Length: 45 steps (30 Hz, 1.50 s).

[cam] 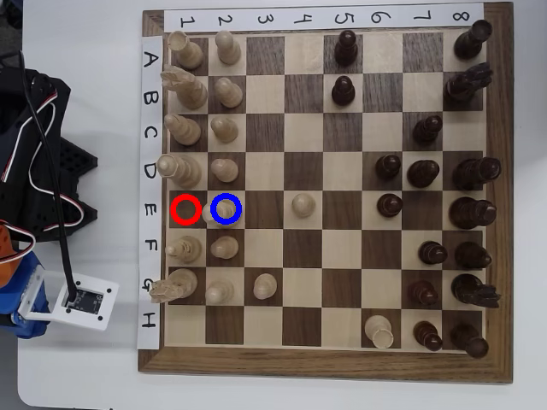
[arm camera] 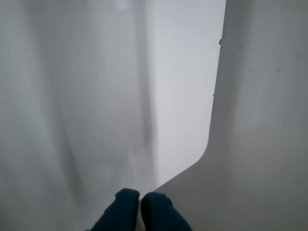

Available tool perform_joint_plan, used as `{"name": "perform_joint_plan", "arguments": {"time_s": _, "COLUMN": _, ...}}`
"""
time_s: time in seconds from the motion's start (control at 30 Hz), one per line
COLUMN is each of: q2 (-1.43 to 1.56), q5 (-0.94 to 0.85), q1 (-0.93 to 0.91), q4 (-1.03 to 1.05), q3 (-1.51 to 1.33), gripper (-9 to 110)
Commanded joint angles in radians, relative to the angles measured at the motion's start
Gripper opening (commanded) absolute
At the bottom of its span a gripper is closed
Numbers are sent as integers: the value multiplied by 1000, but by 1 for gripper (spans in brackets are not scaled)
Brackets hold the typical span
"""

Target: Move the piece to destination

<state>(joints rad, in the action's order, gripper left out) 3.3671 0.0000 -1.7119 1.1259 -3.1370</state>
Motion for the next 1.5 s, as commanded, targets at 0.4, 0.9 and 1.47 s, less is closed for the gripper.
{"name": "perform_joint_plan", "arguments": {"time_s": 0.4, "q2": 60, "q5": -38, "q1": 40, "q4": -37, "q3": 11, "gripper": 0}}
{"name": "perform_joint_plan", "arguments": {"time_s": 0.9, "q2": 61, "q5": -63, "q1": 61, "q4": -52, "q3": 6, "gripper": 0}}
{"name": "perform_joint_plan", "arguments": {"time_s": 1.47, "q2": 60, "q5": -75, "q1": 72, "q4": -54, "q3": 6, "gripper": 0}}
